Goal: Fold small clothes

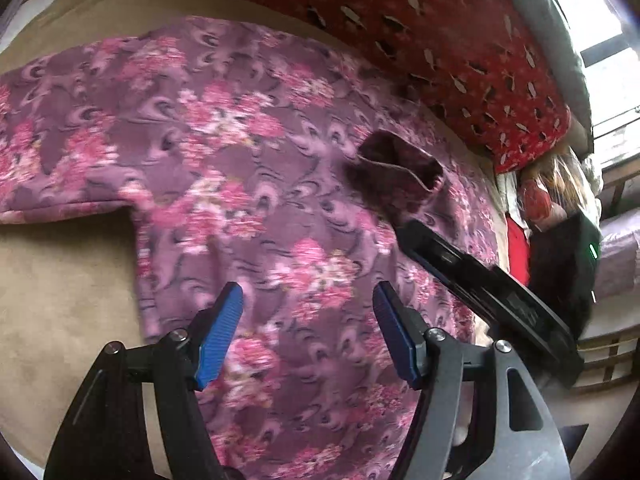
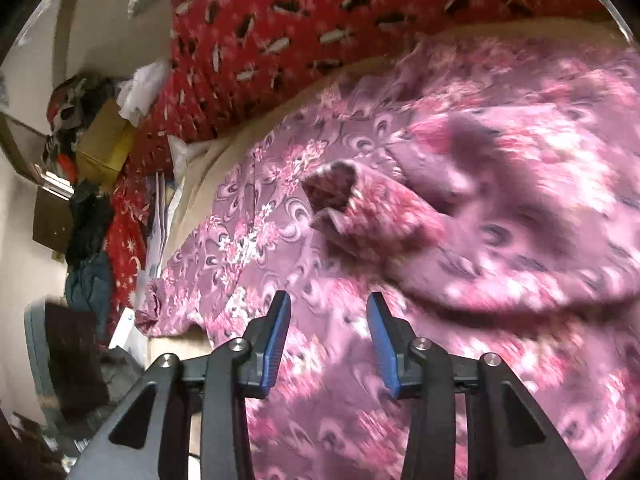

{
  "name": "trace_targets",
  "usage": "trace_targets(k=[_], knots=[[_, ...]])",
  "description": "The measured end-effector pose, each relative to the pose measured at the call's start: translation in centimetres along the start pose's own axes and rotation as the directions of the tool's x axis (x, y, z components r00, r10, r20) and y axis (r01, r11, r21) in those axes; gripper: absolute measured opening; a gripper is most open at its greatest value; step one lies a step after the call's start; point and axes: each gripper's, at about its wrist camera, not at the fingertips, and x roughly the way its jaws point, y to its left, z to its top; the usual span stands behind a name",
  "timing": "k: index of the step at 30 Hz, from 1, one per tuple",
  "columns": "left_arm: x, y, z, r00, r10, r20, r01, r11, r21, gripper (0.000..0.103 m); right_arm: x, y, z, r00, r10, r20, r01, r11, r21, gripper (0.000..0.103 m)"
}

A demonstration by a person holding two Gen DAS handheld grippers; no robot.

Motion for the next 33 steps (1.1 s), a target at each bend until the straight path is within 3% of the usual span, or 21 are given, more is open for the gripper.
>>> trace_targets(k=[3, 8, 14, 16, 17, 18, 19, 23, 28, 30, 33], knots=[[2.2, -2.2, 1.0, 0.999, -0.022, -0.044, 0.021, 1.0, -0.007, 0.066, -4.1, -3.5, -0.4, 0.997, -0.029, 0.072, 0.024, 0.997, 0.071, 0.046], [5.8, -6.7, 2.9, 0.996, -0.059, -0.07, 0.055, 0.997, -0.053, 0.066, -8.5, -10.2, -0.7, 0.993, -0.037, 0.108, 0.013, 0.978, 0.21, 0.046], [9.4, -8.8, 4.3, 0.995, 0.054, -0.083, -0.062, 0.993, -0.101, 0.07, -10.2, -14.7, -1.6, 0.991, 0.0, 0.132, -0.038, 0.957, 0.289, 0.046], [9.3, -9.0, 4.6, 0.996, 0.077, -0.046, -0.083, 0.988, -0.13, 0.068, -10.5, -15.4, -1.9, 0.99, 0.015, 0.141, -0.057, 0.954, 0.295, 0.046], [9.0, -9.0, 4.7, 0.997, 0.078, -0.029, -0.082, 0.987, -0.139, 0.048, -10.6, -15.7, -2.0, 0.989, 0.022, 0.147, -0.065, 0.953, 0.296, 0.046], [8.5, -9.0, 4.9, 0.997, 0.08, -0.004, -0.079, 0.987, -0.14, 0.015, -10.8, -16.0, -2.1, 0.988, 0.024, 0.151, -0.069, 0.952, 0.298, 0.046], [8.0, -8.8, 5.1, 0.997, 0.074, -0.002, -0.073, 0.988, -0.137, 0.009, -11.1, -16.3, -2.2, 0.987, 0.025, 0.157, -0.071, 0.951, 0.3, 0.046], [4.7, -7.0, 5.3, 0.991, 0.093, 0.093, -0.076, 0.982, -0.175, 0.009, -12.2, -17.4, -2.3, 0.981, 0.01, 0.194, -0.07, 0.949, 0.307, 0.046], [0.1, -2.9, 4.9, 0.953, 0.224, 0.205, -0.175, 0.957, -0.232, 0.009, -13.4, -19.6, -2.1, 0.969, -0.03, 0.246, -0.066, 0.927, 0.369, 0.046], [-0.6, -0.5, 4.9, 0.947, 0.252, 0.201, -0.193, 0.942, -0.274, 0.009, -13.6, -20.4, -1.5, 0.962, -0.052, 0.269, -0.061, 0.917, 0.395, 0.047], [0.0, 2.3, 4.9, 0.957, 0.25, 0.146, -0.192, 0.925, -0.327, 0.009, -12.8, -21.0, 0.2, 0.959, -0.062, 0.278, -0.062, 0.906, 0.418, 0.047]])
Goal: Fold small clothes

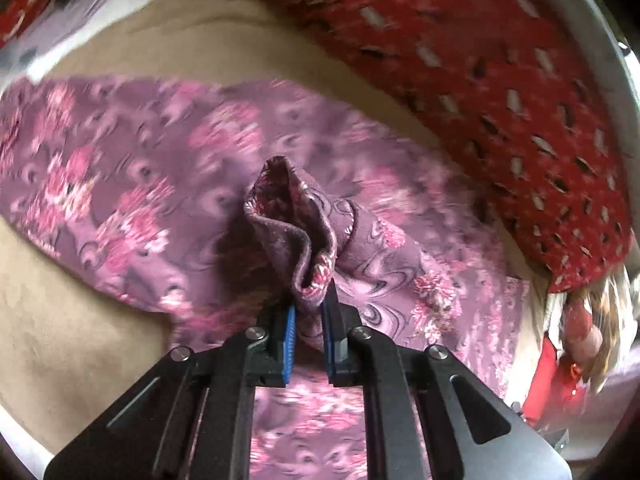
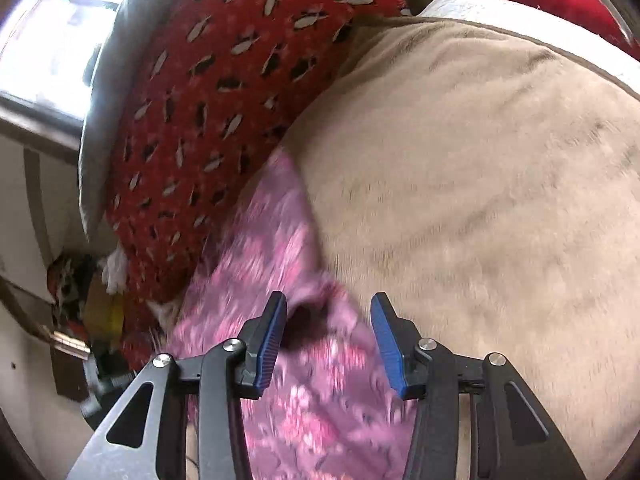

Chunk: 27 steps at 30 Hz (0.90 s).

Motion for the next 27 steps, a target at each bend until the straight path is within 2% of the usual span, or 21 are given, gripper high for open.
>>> trace_targets(k=[3, 5, 6, 7, 8, 10, 12, 14, 15, 16, 17, 18, 19, 20, 21, 22, 23, 24, 25, 26, 27], knots=[[0.5, 0.9, -0.3, 1.0, -0.002, -0.011, 0.002, 1.0, -0.017, 0.009, 2.0, 0.8, 0.8, 1.0, -0.016, -0.02, 0.016, 1.0, -0.02, 0.047], [0.4, 1.0, -0.5, 1.0, -0.009, -0.018, 0.009, 1.0, -0.011, 0.009, 4.3, 1.2, 0.8, 0.991, 0.038, -0.126, -0.043, 0.998, -0.038, 0.043], [0.4, 0.8, -0.6, 1.0, -0.018, -0.018, 0.018, 1.0, -0.004, 0.009, 5.1, 1.7, 0.7, 0.983, 0.057, -0.176, -0.068, 0.996, -0.055, 0.024], [0.4, 0.8, -0.5, 1.0, -0.023, -0.018, 0.023, 1.0, 0.003, 0.009, 5.4, 2.6, 0.6, 0.981, 0.038, -0.188, -0.058, 0.993, -0.104, 0.014], [0.4, 0.7, -0.6, 0.999, -0.026, -0.019, 0.027, 1.0, 0.012, 0.009, 5.1, 3.2, 0.6, 0.986, 0.021, -0.166, -0.046, 0.988, -0.145, 0.015], [1.0, 0.3, -0.8, 0.999, -0.029, -0.033, 0.03, 0.999, 0.028, 0.012, 3.0, 4.4, 0.7, 0.999, 0.016, -0.04, -0.024, 0.974, -0.226, 0.015], [2.4, -0.2, -1.3, 0.998, 0.0, -0.066, 0.004, 0.998, 0.066, 0.023, 2.3, 4.0, 0.7, 0.999, -0.021, 0.036, 0.03, 0.968, -0.249, 0.014], [3.1, -0.4, -1.6, 0.997, 0.035, -0.074, -0.026, 0.993, 0.117, 0.024, 4.7, 2.8, 0.5, 0.99, -0.127, -0.059, 0.109, 0.963, -0.247, 0.015], [2.6, -0.5, -1.9, 0.998, 0.032, -0.061, -0.022, 0.989, 0.15, 0.024, 5.4, 2.2, 0.3, 0.985, -0.135, -0.107, 0.107, 0.967, -0.232, 0.015], [1.7, -0.4, -2.2, 0.999, 0.027, -0.045, -0.019, 0.986, 0.167, 0.024, 4.5, 2.7, 0.4, 0.989, -0.13, -0.066, 0.112, 0.966, -0.234, 0.015], [0.7, -0.1, -2.5, 1.0, 0.004, -0.027, 0.001, 0.986, 0.165, 0.024, 3.8, 3.2, 0.5, 0.989, -0.143, -0.04, 0.13, 0.962, -0.242, 0.023], [-0.2, 0.2, -2.7, 1.0, -0.03, -0.009, 0.031, 0.987, 0.156, 0.024, 2.7, 4.2, 0.5, 0.989, -0.15, 0.013, 0.148, 0.956, -0.255, 0.023], [-1.0, 0.5, -2.8, 0.998, -0.067, 0.006, 0.066, 0.988, 0.143, 0.026, 1.7, 5.1, 0.3, 0.993, -0.111, 0.047, 0.12, 0.955, -0.273, 0.023], [-1.9, 0.7, -2.9, 0.993, -0.113, 0.023, 0.109, 0.986, 0.126, 0.031, 1.2, 5.7, 0.1, 0.996, -0.075, 0.057, 0.089, 0.953, -0.291, 0.023], [-2.2, 0.7, -3.0, 0.991, -0.13, 0.033, 0.125, 0.985, 0.119, 0.043, 1.0, 6.6, -0.3, 0.997, -0.048, 0.062, 0.066, 0.947, -0.316, 0.025], [-2.2, 0.6, -3.0, 0.99, -0.137, 0.041, 0.132, 0.984, 0.117, 0.049, 1.2, 7.3, -0.8, 0.998, -0.036, 0.056, 0.053, 0.94, -0.338, 0.028], [-1.9, 0.4, -3.0, 0.99, -0.132, 0.047, 0.125, 0.985, 0.121, 0.055, 1.9, 7.9, -1.4, 0.999, -0.03, 0.033, 0.04, 0.931, -0.364, 0.037], [-0.9, -0.1, -3.0, 0.994, -0.101, 0.04, 0.095, 0.987, 0.129, 0.055, 3.0, 7.9, -2.3, 0.999, -0.047, 0.004, 0.045, 0.92, -0.388, 0.044], [0.3, -0.5, -2.7, 0.997, -0.073, 0.019, 0.07, 0.988, 0.138, 0.055, 4.2, 7.7, -3.1, 0.996, -0.084, -0.032, 0.064, 0.912, -0.404, 0.045], [2.6, -0.8, -2.5, 0.999, -0.007, -0.038, 0.012, 0.989, 0.15, 0.055, 6.6, 7.1, -4.2, 0.977, -0.171, -0.127, 0.101, 0.897, -0.43, 0.048], [4.0, -0.7, -2.4, 0.996, 0.026, -0.085, -0.013, 0.988, 0.152, 0.055, 6.8, 7.4, -4.8, 0.973, -0.208, -0.098, 0.14, 0.873, -0.467, 0.047]])
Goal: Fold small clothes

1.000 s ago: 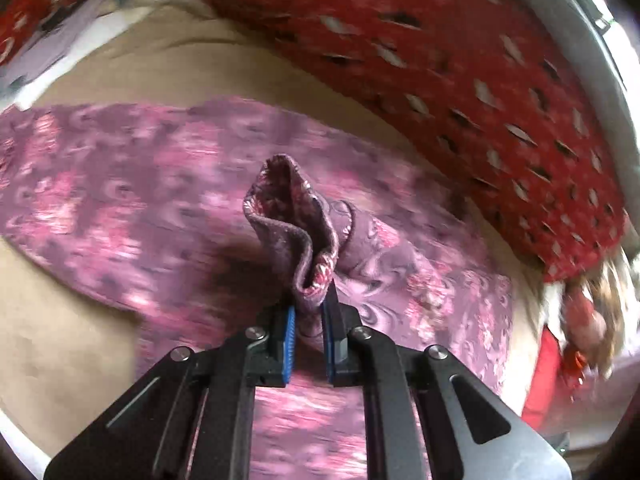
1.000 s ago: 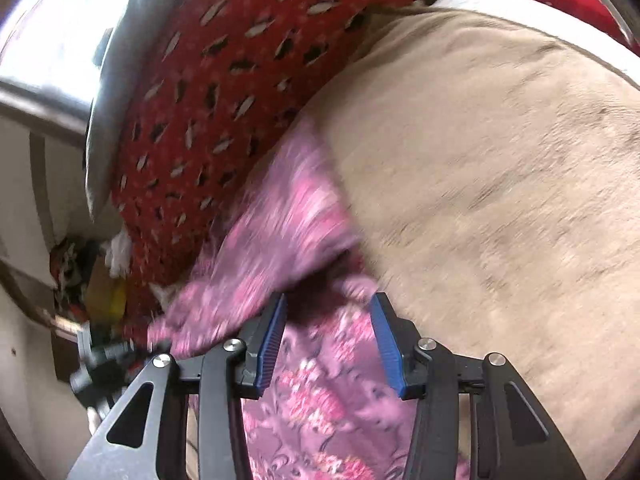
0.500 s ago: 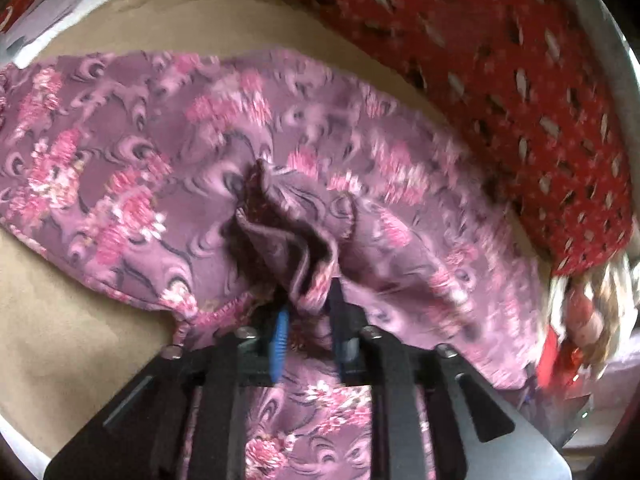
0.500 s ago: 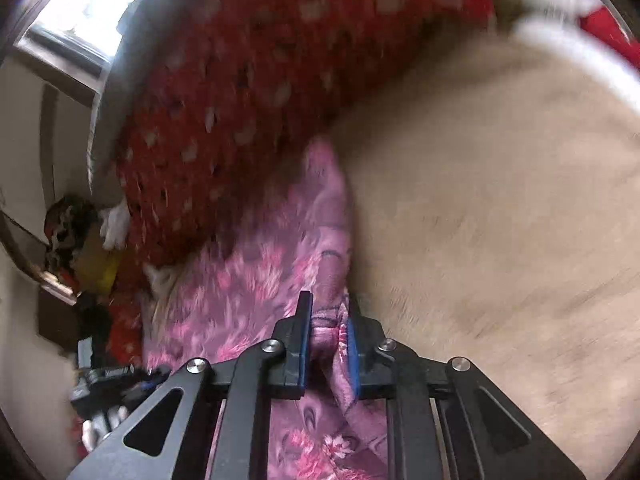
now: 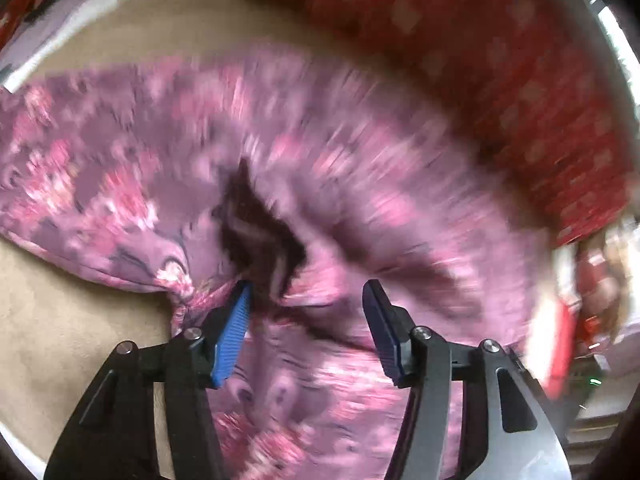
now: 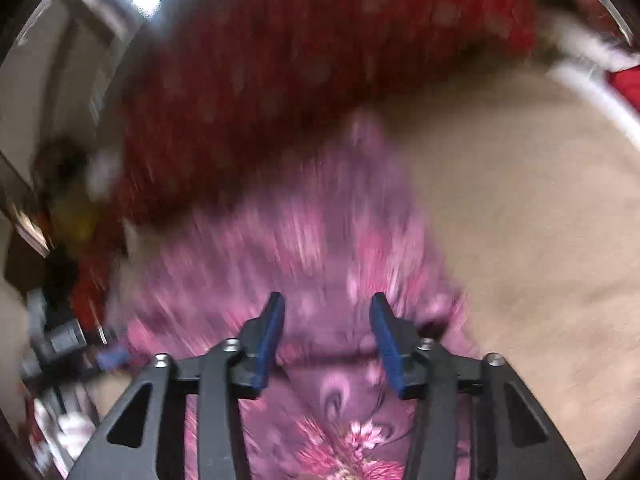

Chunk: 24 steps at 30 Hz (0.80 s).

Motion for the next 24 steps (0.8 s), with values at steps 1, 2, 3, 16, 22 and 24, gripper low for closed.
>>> trace_targets(k=[1, 2, 3, 16, 22, 24], knots=[[0.2, 0.2, 0.0, 1.0, -0.016, 0.002, 0.016, 1.0, 0.0, 0.055, -0.8, 1.2, -0.1, 0.998, -0.047, 0.05, 0.049, 0.998, -0.04, 0.046], [-0.4, 0.3, -0.1, 0.999, -0.034, 0.021, 0.034, 0.999, -0.002, 0.055, -1.3, 2.2, 0.0, 0.996, -0.066, 0.065, 0.07, 0.996, -0.057, 0.048], [-1.3, 0.7, -0.2, 0.997, -0.069, 0.038, 0.07, 0.997, -0.013, 0.055, -1.7, 3.5, 0.2, 0.996, -0.038, 0.082, 0.044, 0.997, -0.068, 0.048], [-9.6, 16.8, 0.2, 0.988, -0.007, 0.155, 0.039, 0.979, -0.203, 0.055, 7.1, 21.5, -2.2, 0.968, 0.223, -0.117, -0.239, 0.959, -0.15, 0.048], [-15.1, 25.2, 2.2, 0.932, 0.261, 0.252, -0.211, 0.955, -0.209, 0.055, 8.8, 24.4, -5.7, 0.987, 0.141, -0.079, -0.16, 0.922, -0.352, 0.055], [-15.8, 27.3, 2.8, 0.918, 0.295, 0.265, -0.243, 0.947, -0.213, 0.063, 8.7, 24.4, -6.1, 0.987, 0.146, -0.061, -0.158, 0.912, -0.378, 0.057]])
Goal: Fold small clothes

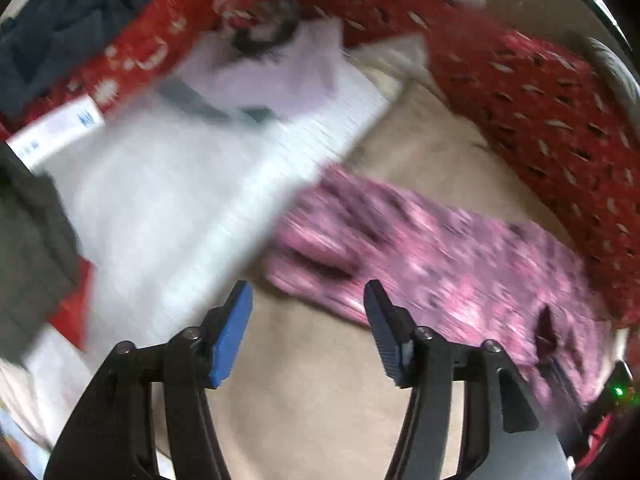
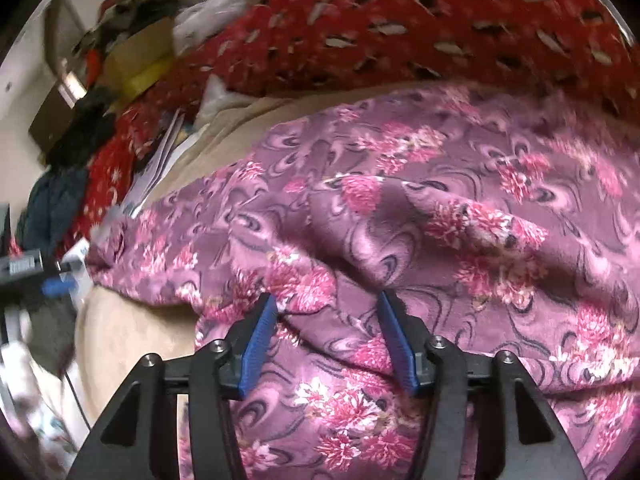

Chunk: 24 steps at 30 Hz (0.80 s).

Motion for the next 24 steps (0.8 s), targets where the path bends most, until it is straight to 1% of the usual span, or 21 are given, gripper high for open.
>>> trace_targets(k=[2, 3, 4, 8, 9, 10, 11, 12, 13, 14, 15, 16, 17, 20, 22, 23, 24], knots=[[0.9, 1.3, 0.9, 1.0, -0.005, -0.01, 0.005, 1.0, -0.002, 0.067, 0.2, 0.3, -0.1, 1.0, -0.003, 0.014, 0.004, 1.0, -0.01, 0.06], [1.4, 1.8, 1.1, 1.0, -0.008, -0.017, 0.008, 1.0, -0.007, 0.067, 0.3, 0.5, -0.2, 1.0, -0.004, 0.019, 0.005, 1.0, -0.02, 0.064], [2.3, 2.1, 1.1, 0.999, -0.027, -0.03, 0.027, 1.0, -0.008, 0.067, 0.3, 0.7, -0.4, 1.0, -0.006, 0.022, 0.007, 0.999, -0.034, 0.066], [5.7, 1.7, 1.0, 0.994, -0.053, -0.091, 0.05, 0.998, -0.032, 0.067, 0.6, 2.0, -0.5, 1.0, -0.03, 0.009, 0.031, 0.993, -0.116, 0.084], [6.2, 1.6, 1.0, 0.994, -0.05, -0.095, 0.045, 0.998, -0.048, 0.067, 0.7, 2.4, -0.5, 0.999, -0.039, 0.003, 0.039, 0.99, -0.136, 0.087], [6.5, 1.5, 1.0, 0.993, -0.062, -0.099, 0.055, 0.996, -0.073, 0.064, 0.9, 2.7, -0.5, 0.999, -0.052, -0.002, 0.051, 0.987, -0.153, 0.088], [6.4, 1.5, 1.1, 0.992, -0.078, -0.1, 0.069, 0.993, -0.095, 0.044, 0.9, 2.9, -0.6, 0.998, -0.061, -0.006, 0.059, 0.985, -0.16, 0.089], [6.5, 1.3, 1.2, 0.989, -0.107, -0.106, 0.094, 0.989, -0.118, 0.018, 0.9, 3.0, -0.5, 0.998, -0.065, -0.011, 0.063, 0.984, -0.165, 0.089], [6.4, 1.0, 1.3, 0.987, -0.113, -0.116, 0.098, 0.987, -0.128, 0.014, 0.9, 2.9, -0.4, 0.998, -0.062, -0.015, 0.059, 0.985, -0.161, 0.089], [6.1, 0.6, 1.4, 0.989, -0.102, -0.111, 0.087, 0.987, -0.132, 0.013, 0.8, 2.8, -0.3, 0.998, -0.056, -0.018, 0.053, 0.987, -0.154, 0.089], [5.6, 0.0, 1.4, 0.99, -0.097, -0.098, 0.084, 0.988, -0.126, 0.01, 0.7, 2.6, -0.1, 0.999, -0.047, -0.023, 0.043, 0.989, -0.14, 0.089], [5.1, -0.5, 1.4, 0.991, -0.101, -0.09, 0.09, 0.989, -0.12, 0.009, 0.4, 2.4, 0.1, 0.999, -0.038, -0.029, 0.034, 0.992, -0.123, 0.089], [4.4, -1.3, 1.4, 0.991, -0.112, -0.079, 0.102, 0.988, -0.114, 0.009, -0.1, 2.1, 0.4, 0.999, -0.028, -0.029, 0.025, 0.995, -0.095, 0.086], [2.3, -3.3, 1.2, 0.987, -0.152, -0.048, 0.146, 0.984, -0.101, 0.008, -1.8, 0.8, 1.0, 1.0, -0.017, 0.002, 0.017, 1.0, -0.017, 0.085], [0.7, -5.0, 1.1, 0.983, -0.181, -0.028, 0.178, 0.981, -0.082, 0.008, -3.6, -0.8, 1.2, 0.998, -0.043, 0.045, 0.043, 0.999, 0.019, 0.085], [-0.2, -6.1, 1.0, 0.978, -0.205, -0.023, 0.203, 0.977, -0.071, 0.008, -4.0, -1.3, 1.3, 0.997, -0.064, 0.05, 0.063, 0.998, 0.023, 0.085], [-0.6, -7.0, 1.0, 0.975, -0.222, -0.023, 0.22, 0.973, -0.062, 0.008, -4.5, -2.2, 1.3, 0.993, -0.11, 0.047, 0.109, 0.994, 0.023, 0.085]])
